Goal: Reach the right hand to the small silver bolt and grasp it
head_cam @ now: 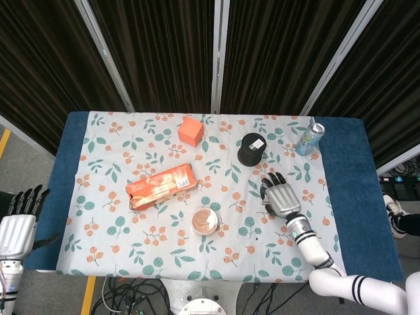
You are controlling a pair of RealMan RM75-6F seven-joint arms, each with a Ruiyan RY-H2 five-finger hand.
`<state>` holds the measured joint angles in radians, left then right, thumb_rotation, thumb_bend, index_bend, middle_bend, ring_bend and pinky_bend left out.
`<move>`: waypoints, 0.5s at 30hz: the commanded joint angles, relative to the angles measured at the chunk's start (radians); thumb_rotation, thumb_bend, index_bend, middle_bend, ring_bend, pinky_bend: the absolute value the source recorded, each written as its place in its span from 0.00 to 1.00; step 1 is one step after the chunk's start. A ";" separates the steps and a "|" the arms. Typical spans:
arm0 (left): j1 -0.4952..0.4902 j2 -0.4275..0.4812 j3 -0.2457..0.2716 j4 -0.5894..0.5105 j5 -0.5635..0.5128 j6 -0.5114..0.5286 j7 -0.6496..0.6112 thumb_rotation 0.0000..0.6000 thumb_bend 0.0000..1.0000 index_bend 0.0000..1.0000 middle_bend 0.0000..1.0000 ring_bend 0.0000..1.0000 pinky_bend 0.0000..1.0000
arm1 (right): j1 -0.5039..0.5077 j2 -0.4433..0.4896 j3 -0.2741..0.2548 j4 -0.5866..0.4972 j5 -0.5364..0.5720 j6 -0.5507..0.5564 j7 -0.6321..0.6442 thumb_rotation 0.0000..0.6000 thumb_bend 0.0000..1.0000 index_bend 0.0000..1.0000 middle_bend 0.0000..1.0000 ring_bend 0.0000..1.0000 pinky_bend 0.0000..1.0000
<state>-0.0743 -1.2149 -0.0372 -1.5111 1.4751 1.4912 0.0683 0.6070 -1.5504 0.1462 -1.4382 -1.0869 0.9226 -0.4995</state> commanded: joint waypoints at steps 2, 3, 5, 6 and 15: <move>0.001 -0.002 0.001 0.003 -0.001 -0.001 -0.003 1.00 0.00 0.09 0.01 0.00 0.00 | 0.004 -0.001 -0.010 0.001 0.003 0.002 -0.003 1.00 0.28 0.49 0.18 0.00 0.00; 0.002 -0.002 0.002 0.004 -0.001 -0.002 -0.004 1.00 0.00 0.09 0.01 0.00 0.00 | 0.005 -0.002 -0.011 0.001 0.004 0.002 -0.004 1.00 0.28 0.49 0.18 0.00 0.00; 0.002 -0.003 0.002 0.005 0.000 -0.002 -0.006 1.00 0.00 0.09 0.01 0.00 0.00 | 0.009 -0.006 -0.012 0.004 0.010 0.003 -0.006 1.00 0.29 0.50 0.18 0.00 0.00; 0.002 -0.003 0.002 0.006 0.000 -0.001 -0.006 1.00 0.00 0.09 0.01 0.00 0.00 | 0.011 -0.007 -0.013 0.006 0.013 0.002 -0.006 1.00 0.29 0.50 0.18 0.00 0.00; 0.008 -0.004 0.003 0.013 -0.004 0.001 -0.016 1.00 0.00 0.09 0.01 0.00 0.00 | 0.021 -0.017 -0.018 0.017 0.007 0.009 0.014 1.00 0.39 0.54 0.19 0.00 0.00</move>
<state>-0.0669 -1.2189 -0.0343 -1.4982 1.4716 1.4919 0.0523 0.6281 -1.5690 0.1283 -1.4186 -1.0726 0.9271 -0.4940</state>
